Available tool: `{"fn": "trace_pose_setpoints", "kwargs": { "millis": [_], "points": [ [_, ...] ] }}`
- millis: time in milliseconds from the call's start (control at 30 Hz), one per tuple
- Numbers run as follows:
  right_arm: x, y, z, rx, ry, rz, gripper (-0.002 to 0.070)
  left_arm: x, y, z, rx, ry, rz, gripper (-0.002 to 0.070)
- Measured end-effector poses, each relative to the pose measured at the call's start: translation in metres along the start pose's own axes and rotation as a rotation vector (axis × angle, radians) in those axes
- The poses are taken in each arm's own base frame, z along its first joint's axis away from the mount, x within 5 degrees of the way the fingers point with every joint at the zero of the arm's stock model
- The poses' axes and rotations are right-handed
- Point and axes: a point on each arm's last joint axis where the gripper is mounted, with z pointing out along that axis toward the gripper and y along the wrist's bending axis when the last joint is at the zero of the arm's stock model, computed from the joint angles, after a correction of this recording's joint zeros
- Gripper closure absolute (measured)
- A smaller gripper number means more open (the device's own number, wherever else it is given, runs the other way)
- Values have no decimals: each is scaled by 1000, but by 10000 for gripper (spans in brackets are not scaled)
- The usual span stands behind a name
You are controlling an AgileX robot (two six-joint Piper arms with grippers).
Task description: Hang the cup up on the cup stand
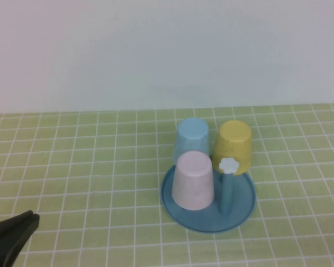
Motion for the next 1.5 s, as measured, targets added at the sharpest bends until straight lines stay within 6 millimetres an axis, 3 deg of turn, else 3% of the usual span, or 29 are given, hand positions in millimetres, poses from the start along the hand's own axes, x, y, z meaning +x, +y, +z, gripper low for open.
{"fn": "trace_pose_setpoints", "kwargs": {
  "millis": [167,367,700,1133,1500],
  "points": [
    [0,0,0,0,0,0,637,2,0,0,-2,-3,2,675],
    [0,0,0,0,0,-2,637,24,-2,-7,-22,-8,41,675],
    [0,0,0,0,0,-5,637,47,7,-26,-264,-228,-61,675],
    [0,0,0,0,-3,-13,637,108,6,-17,-386,-123,-177,675],
    [0,0,0,0,-4,-22,637,120,1,-19,-360,-13,-147,675]
  ]
}}
